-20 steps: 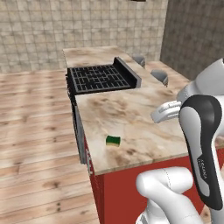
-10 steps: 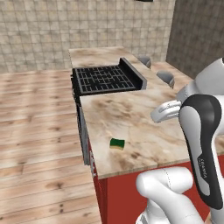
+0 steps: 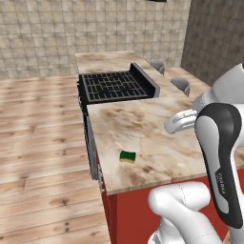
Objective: Place the sponge inside the microwave to prepare for sanitizing.
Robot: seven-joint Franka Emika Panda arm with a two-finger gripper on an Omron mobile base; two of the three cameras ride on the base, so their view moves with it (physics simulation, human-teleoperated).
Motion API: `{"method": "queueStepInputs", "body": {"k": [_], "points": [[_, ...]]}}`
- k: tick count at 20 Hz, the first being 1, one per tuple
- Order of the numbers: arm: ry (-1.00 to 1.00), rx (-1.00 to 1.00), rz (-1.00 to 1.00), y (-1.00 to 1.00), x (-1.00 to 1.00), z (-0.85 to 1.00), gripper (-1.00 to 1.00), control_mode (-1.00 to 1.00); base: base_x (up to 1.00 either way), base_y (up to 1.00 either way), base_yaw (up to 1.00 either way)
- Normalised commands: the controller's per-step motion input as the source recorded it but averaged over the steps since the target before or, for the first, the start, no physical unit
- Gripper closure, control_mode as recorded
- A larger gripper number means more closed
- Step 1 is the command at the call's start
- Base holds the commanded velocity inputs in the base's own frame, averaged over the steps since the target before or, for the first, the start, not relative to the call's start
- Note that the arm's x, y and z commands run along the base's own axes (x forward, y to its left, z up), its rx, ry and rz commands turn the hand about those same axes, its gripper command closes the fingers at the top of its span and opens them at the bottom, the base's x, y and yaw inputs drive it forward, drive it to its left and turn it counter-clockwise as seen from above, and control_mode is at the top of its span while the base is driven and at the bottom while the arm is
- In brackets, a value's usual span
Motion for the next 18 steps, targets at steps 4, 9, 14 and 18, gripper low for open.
{"method": "queueStepInputs", "body": {"k": [4, 9, 14, 18], "points": [[0.00, 0.00, 0.00, 0.00, 0.00, 0.00, -1.00, 1.00, -0.02, 0.00, 0.00], [0.00, 0.00, 0.01, 0.00, 0.07, 0.00, -1.00, -1.00, -0.01, 0.00, 0.00], [0.07, 0.00, 0.11, 0.00, 0.34, 0.00, -1.00, -1.00, 0.00, 0.00, 0.00], [0.10, -0.01, 0.14, 0.01, 0.55, -0.05, -1.00, -1.00, 0.00, 0.00, 0.00]]}}
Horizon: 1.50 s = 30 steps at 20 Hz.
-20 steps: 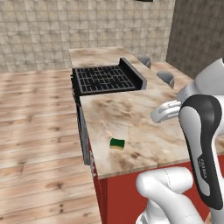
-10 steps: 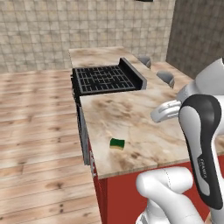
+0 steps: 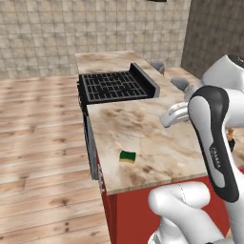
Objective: Place the sponge inside the microwave to prepare for sanitizing.
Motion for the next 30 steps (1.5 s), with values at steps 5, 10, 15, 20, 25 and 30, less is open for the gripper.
{"method": "queueStepInputs", "body": {"k": [5, 10, 15, 20, 25, 30], "points": [[0.11, -0.29, 0.03, 0.27, 0.64, -0.13, -1.00, -1.00, 0.00, 0.00, 0.00], [0.05, -0.38, 0.00, 0.34, 0.56, -0.20, -1.00, -1.00, 0.00, 0.00, 0.00], [0.00, -0.08, 0.00, 0.20, 0.42, -0.28, -1.00, -1.00, 0.00, 0.00, 0.00], [0.03, 0.00, 0.11, 0.10, 0.41, -0.24, -1.00, -1.00, 0.00, 0.00, 0.00], [0.01, 0.01, 0.21, 0.00, 0.25, -0.17, -1.00, -1.00, 0.00, 0.00, 0.00], [-0.05, 0.00, 0.22, 0.00, 0.10, -0.29, -1.00, -1.00, 0.00, 0.00, 0.00]]}}
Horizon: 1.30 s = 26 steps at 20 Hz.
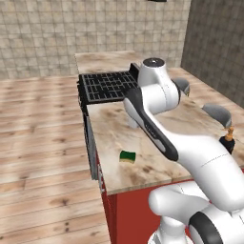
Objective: Place the sponge inside the microwave to prepare for sanitizing.
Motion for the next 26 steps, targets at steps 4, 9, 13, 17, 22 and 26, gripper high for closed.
{"method": "queueStepInputs", "body": {"k": [4, 9, 13, 17, 22, 26], "points": [[-0.01, 0.00, 0.19, 0.01, 0.15, -0.39, -1.00, -1.00, 0.00, 0.00, 0.00], [0.04, 0.00, 0.15, 0.03, 0.27, -0.41, -1.00, -1.00, 0.00, 0.00, 0.00], [0.10, 0.00, 0.17, 0.01, 0.36, -0.35, -1.00, -1.00, 0.00, 0.00, 0.00], [0.10, 0.00, 0.15, 0.05, 0.34, -0.32, -1.00, -1.00, 0.00, 0.00, 0.00], [0.06, -0.01, 0.13, 0.10, 0.33, -0.27, -1.00, -1.00, 0.00, 0.00, 0.00], [0.01, -0.05, 0.07, 0.15, 0.28, -0.26, -1.00, -1.00, 0.00, 0.00, 0.00]]}}
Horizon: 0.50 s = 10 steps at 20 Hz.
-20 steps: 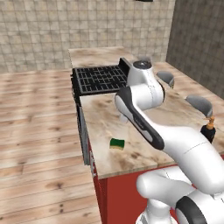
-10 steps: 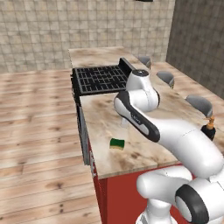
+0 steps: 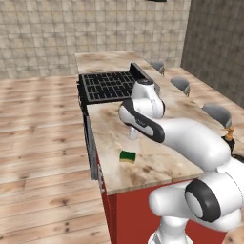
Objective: Place the sponge inside the microwave to prepare for sanitizing.
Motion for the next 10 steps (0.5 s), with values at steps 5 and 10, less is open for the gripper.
{"method": "queueStepInputs", "body": {"k": [5, 10], "points": [[0.00, -0.09, 0.02, 0.08, 0.18, -0.30, -1.00, -1.00, 0.00, 0.00, 0.00], [0.00, -0.06, 0.00, 0.01, 0.19, -0.33, -1.00, -1.00, 0.00, 0.00, 0.00]]}}
